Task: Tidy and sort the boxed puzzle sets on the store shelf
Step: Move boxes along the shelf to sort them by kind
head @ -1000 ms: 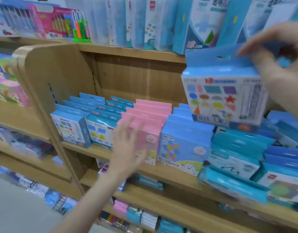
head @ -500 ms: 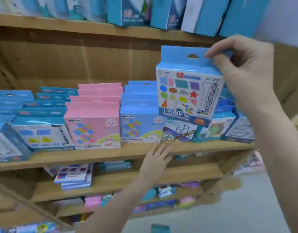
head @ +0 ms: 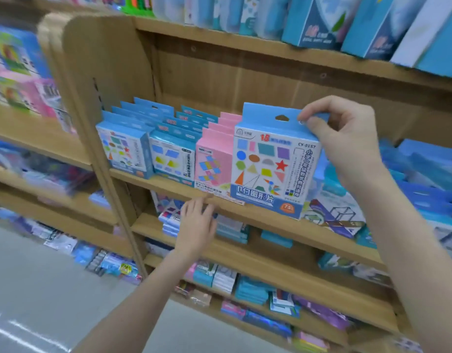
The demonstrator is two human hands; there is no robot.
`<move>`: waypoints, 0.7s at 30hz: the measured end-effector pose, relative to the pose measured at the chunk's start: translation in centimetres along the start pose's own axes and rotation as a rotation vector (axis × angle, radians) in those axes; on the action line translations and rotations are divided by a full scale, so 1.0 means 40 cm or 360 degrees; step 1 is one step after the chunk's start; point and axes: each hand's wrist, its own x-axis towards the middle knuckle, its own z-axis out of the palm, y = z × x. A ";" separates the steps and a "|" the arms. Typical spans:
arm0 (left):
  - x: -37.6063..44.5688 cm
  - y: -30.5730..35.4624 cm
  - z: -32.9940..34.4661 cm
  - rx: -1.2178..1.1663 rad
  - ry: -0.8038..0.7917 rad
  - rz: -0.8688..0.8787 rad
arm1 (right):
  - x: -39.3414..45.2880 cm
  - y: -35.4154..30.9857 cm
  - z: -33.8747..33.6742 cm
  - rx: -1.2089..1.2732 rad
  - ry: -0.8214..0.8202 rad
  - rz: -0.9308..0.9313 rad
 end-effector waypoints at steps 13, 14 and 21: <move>0.026 -0.469 -0.261 -0.0503 0.0353 -0.0622 | 0.089 0.015 0.707 0.0019 -0.0346 0.0077; 0.038 -0.478 -0.279 -0.0520 0.0375 -0.0529 | 0.107 0.011 0.721 0.0036 -0.0308 0.0085; 0.204 -0.494 -0.367 -0.0297 0.0448 0.0011 | 0.339 -0.061 0.614 0.0290 0.0385 -0.0053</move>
